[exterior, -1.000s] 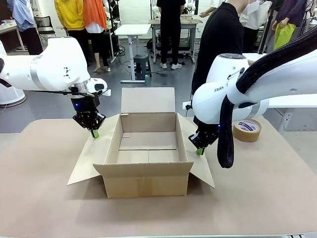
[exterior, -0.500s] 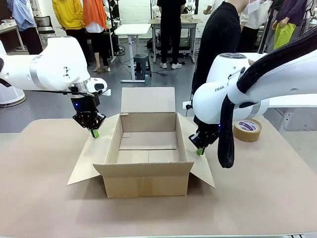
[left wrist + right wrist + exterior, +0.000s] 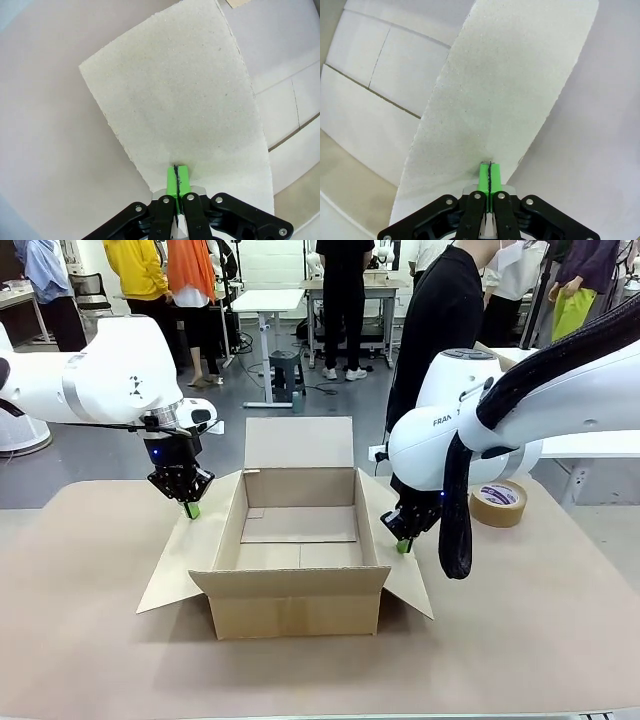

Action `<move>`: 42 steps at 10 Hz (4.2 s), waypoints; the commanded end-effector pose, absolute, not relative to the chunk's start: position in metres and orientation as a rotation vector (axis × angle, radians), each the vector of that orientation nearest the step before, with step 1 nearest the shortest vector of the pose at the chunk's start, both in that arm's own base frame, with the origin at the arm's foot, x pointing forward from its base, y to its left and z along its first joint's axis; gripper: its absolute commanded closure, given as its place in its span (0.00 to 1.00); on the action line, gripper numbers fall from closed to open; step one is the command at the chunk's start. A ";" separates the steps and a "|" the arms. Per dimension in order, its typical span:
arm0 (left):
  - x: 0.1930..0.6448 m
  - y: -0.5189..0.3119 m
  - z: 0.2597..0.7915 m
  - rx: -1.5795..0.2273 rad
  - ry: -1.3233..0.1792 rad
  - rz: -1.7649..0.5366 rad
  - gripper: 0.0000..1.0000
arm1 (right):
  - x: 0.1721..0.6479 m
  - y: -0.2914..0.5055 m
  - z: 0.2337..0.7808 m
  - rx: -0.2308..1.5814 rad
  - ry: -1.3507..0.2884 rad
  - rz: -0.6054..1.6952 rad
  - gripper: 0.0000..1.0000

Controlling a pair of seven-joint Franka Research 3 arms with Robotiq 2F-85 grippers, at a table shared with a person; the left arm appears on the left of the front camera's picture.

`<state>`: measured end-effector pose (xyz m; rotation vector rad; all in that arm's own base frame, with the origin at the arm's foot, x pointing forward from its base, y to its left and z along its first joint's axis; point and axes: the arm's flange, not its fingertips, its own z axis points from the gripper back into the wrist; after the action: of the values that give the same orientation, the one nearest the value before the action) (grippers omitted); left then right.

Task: Wrap the clocks to prevent damage.
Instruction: Once the human has placed the objects inside and stepped back, release both hands from the side flaps of the Package Box.

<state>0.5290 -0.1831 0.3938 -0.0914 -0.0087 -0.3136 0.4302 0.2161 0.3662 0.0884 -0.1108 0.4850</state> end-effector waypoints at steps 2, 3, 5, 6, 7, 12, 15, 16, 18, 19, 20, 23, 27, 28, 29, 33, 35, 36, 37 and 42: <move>0.528 -0.183 0.393 -0.093 -0.002 -0.318 1.00 | 0.429 0.216 0.365 0.088 -0.108 0.486 0.99; 0.528 -0.183 0.393 -0.093 -0.002 -0.318 1.00 | 0.429 0.216 0.365 0.088 -0.108 0.486 0.99; 0.528 -0.183 0.393 -0.093 -0.002 -0.318 1.00 | 0.429 0.216 0.365 0.088 -0.108 0.486 0.99; 0.528 -0.183 0.393 -0.093 -0.002 -0.318 1.00 | 0.429 0.216 0.365 0.088 -0.108 0.486 0.99; 0.528 -0.183 0.393 -0.093 -0.002 -0.318 1.00 | 0.429 0.216 0.365 0.088 -0.108 0.486 0.99; 0.528 -0.183 0.393 -0.093 -0.002 -0.318 1.00 | 0.429 0.216 0.365 0.088 -0.108 0.486 0.99; 0.528 -0.183 0.393 -0.093 -0.002 -0.318 1.00 | 0.429 0.216 0.365 0.088 -0.108 0.486 0.99; 0.528 -0.183 0.393 -0.093 -0.002 -0.318 1.00 | 0.429 0.216 0.365 0.088 -0.108 0.486 0.99; 0.528 -0.183 0.393 -0.093 -0.002 -0.318 1.00 | 0.429 0.216 0.365 0.088 -0.108 0.486 0.99; 0.528 -0.183 0.393 -0.093 -0.002 -0.318 1.00 | 0.429 0.216 0.365 0.088 -0.108 0.486 0.99; 0.528 -0.183 0.393 -0.093 -0.002 -0.318 1.00 | 0.429 0.216 0.365 0.088 -0.108 0.486 0.99; 0.528 -0.183 0.393 -0.093 -0.002 -0.318 1.00 | 0.429 0.216 0.365 0.088 -0.108 0.486 0.99; 0.528 -0.183 0.393 -0.093 -0.002 -0.318 1.00 | 0.429 0.216 0.365 0.088 -0.108 0.486 0.99; 0.528 -0.183 0.393 -0.093 -0.002 -0.318 1.00 | 0.429 0.216 0.365 0.088 -0.108 0.486 0.99; 0.528 -0.183 0.393 -0.093 -0.002 -0.318 1.00 | 0.429 0.216 0.365 0.088 -0.108 0.486 0.99; 0.528 -0.183 0.393 -0.093 -0.002 -0.318 1.00 | 0.429 0.216 0.365 0.088 -0.108 0.486 0.99; 0.528 -0.183 0.393 -0.093 -0.002 -0.318 1.00 | 0.429 0.216 0.365 0.088 -0.108 0.486 0.99; 0.528 -0.183 0.393 -0.093 -0.002 -0.318 1.00 | 0.429 0.216 0.365 0.088 -0.108 0.486 0.99; 0.528 -0.183 0.393 -0.093 -0.002 -0.318 1.00 | 0.429 0.216 0.365 0.088 -0.108 0.486 0.99; 0.528 -0.183 0.393 -0.093 -0.002 -0.318 1.00 | 0.429 0.216 0.365 0.088 -0.108 0.486 0.99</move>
<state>0.5290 -0.1831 0.3938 -0.0914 -0.0087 -0.3137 0.4302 0.2161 0.3662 0.0884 -0.1108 0.4850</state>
